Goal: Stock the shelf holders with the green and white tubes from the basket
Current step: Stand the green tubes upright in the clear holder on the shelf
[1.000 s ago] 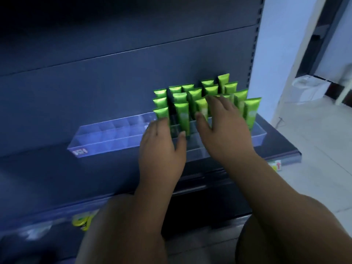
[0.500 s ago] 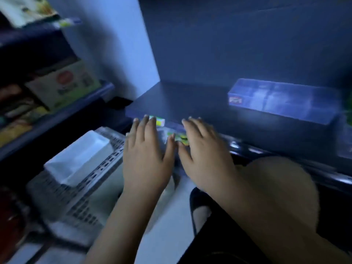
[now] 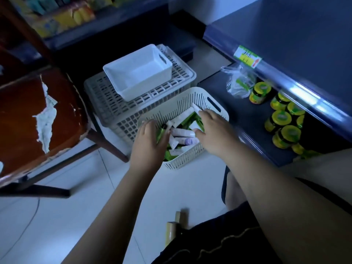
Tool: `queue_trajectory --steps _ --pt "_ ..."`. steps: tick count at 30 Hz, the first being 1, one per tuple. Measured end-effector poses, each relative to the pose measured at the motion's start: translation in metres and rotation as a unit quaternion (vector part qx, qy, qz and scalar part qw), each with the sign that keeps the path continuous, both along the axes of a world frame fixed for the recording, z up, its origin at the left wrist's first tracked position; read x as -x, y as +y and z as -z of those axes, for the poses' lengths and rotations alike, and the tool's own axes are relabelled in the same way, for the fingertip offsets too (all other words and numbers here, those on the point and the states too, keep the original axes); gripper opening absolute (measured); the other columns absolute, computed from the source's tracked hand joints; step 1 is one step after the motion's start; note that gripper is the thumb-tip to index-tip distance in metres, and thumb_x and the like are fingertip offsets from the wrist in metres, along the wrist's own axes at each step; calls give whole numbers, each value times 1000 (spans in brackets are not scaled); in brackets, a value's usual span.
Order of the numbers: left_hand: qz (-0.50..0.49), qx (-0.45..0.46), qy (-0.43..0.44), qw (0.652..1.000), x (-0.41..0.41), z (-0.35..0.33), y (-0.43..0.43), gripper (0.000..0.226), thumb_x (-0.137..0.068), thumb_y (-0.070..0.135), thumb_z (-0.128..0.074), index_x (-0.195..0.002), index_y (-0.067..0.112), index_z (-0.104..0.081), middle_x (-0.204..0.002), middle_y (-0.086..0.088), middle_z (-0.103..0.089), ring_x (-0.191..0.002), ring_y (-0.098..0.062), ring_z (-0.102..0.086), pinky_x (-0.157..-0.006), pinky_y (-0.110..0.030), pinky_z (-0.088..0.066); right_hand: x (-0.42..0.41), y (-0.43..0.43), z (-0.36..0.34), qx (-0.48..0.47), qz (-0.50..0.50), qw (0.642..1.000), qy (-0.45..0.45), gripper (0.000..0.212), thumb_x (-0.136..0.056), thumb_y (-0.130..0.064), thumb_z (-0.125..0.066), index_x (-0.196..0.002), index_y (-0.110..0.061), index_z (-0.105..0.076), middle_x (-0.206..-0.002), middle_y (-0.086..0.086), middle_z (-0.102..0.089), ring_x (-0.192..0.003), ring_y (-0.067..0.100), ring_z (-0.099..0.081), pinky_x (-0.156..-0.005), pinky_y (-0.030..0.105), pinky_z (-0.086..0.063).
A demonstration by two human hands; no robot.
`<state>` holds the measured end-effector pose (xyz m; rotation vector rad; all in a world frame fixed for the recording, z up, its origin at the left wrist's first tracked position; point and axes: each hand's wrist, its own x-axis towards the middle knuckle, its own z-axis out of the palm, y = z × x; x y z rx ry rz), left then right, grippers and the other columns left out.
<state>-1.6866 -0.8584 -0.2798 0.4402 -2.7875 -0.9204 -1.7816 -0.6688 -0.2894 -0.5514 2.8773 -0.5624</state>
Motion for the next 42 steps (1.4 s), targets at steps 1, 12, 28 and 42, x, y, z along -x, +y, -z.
queue_trajectory --steps 1,12,28,42 --pt "-6 -21 -3 1000 5 10 -2 39 -103 38 -58 -128 9 -54 -129 -5 -58 -122 -17 -47 -96 -25 -35 11 0 1 -15 -5 1000 -19 52 -99 -41 -53 -143 -15 -45 -146 5 -47 -128 30 -50 -98 42 -48" --pt "-45 -11 -226 973 106 122 -21 49 -89 23 -71 -132 11 -49 -134 -12 -56 -125 -36 -52 -100 -48 -47 99 -56 70 -41 -41 984 -171 31 -99 -36 -47 -120 -16 -59 -113 6 -61 -88 24 -63 -82 40 -55" --pt "-106 13 -448 888 151 219 -46 31 -102 11 -50 -129 0 -61 -126 -16 -65 -119 -33 -62 -81 -32 -42 150 -171 210 9 -109 955 -275 24 -96 -2 -49 -118 -7 -58 -113 11 -50 -89 28 -52 -70 33 -44" --pt "-139 -20 -412 900 152 190 -58 30 -97 17 -56 -124 18 -66 -125 -12 -66 -116 -32 -62 -82 -32 -42 156 -162 202 -98 -75 901 -415 27 -100 -20 -55 -123 -6 -59 -98 11 -56 -90 27 -57 -69 33 -45"
